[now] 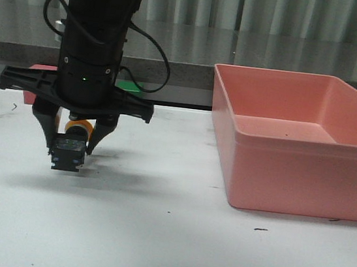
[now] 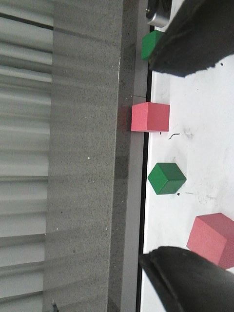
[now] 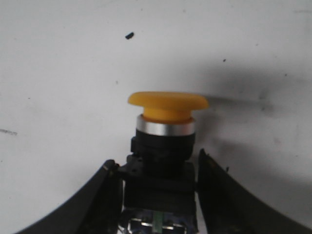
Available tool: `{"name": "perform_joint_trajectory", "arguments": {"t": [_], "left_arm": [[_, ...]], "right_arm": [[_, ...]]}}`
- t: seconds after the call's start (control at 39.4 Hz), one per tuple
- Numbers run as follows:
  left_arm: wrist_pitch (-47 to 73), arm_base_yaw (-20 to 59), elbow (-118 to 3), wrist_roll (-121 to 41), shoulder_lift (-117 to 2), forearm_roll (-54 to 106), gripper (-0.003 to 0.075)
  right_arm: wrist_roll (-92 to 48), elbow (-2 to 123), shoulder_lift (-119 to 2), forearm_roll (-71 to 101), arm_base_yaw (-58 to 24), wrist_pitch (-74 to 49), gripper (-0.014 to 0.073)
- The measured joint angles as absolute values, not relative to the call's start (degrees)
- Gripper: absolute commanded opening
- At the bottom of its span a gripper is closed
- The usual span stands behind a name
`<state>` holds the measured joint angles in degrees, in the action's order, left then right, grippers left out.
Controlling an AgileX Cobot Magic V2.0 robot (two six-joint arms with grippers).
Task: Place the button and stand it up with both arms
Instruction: 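Carry the button out of the bin and set it on the table, then open the right gripper and withdraw it from the button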
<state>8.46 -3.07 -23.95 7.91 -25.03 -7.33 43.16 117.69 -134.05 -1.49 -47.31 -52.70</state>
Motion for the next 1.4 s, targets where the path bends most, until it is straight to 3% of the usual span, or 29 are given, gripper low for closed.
{"name": "perform_joint_trajectory", "arguments": {"t": [0.23, 0.46, 0.53, 0.76, 0.81, 0.89, 1.04, 1.17, 1.4], "left_arm": [[8.6, -3.1, -24.0, 7.9, -25.0, -7.3, 0.0679], [8.7, -3.1, -24.0, 7.9, -25.0, -7.3, 0.0679], [8.8, -3.1, -24.0, 7.9, -25.0, -7.3, 0.0679], [8.8, -3.1, -24.0, 7.9, -25.0, -7.3, 0.0679], [8.8, -3.1, -24.0, 7.9, -25.0, -7.3, 0.0679], [8.9, -3.1, -24.0, 7.9, -25.0, -7.3, 0.0679], [8.9, -3.1, -24.0, 7.9, -25.0, -7.3, 0.0679], [8.9, -3.1, -24.0, 7.9, -25.0, -7.3, 0.0679], [8.9, -3.1, -24.0, 7.9, -25.0, -7.3, 0.0679]], "right_arm": [[43.6, 117.7, -135.3, 0.9, -47.3, -52.7, 0.0262], [43.7, 117.7, -135.5, 1.5, -47.3, -52.7, 0.0559], [43.7, 117.7, -135.5, 1.6, -47.3, -52.7, 0.0612], [42.4, 117.7, -133.7, 1.7, -47.3, -53.8, 0.061], [40.9, 117.7, -132.2, 1.6, -47.3, -53.8, 0.0589], [38.0, 117.7, -129.7, 1.6, -47.3, -53.5, 0.0474], [33.8, 117.7, -124.8, 1.5, -47.3, -53.4, 0.0134], [31.9, 117.7, -121.9, 1.3, -47.2, -53.6, -0.0074], [27.3, 117.7, -118.2, 1.1, -45.7, -57.8, -0.0067]]}}
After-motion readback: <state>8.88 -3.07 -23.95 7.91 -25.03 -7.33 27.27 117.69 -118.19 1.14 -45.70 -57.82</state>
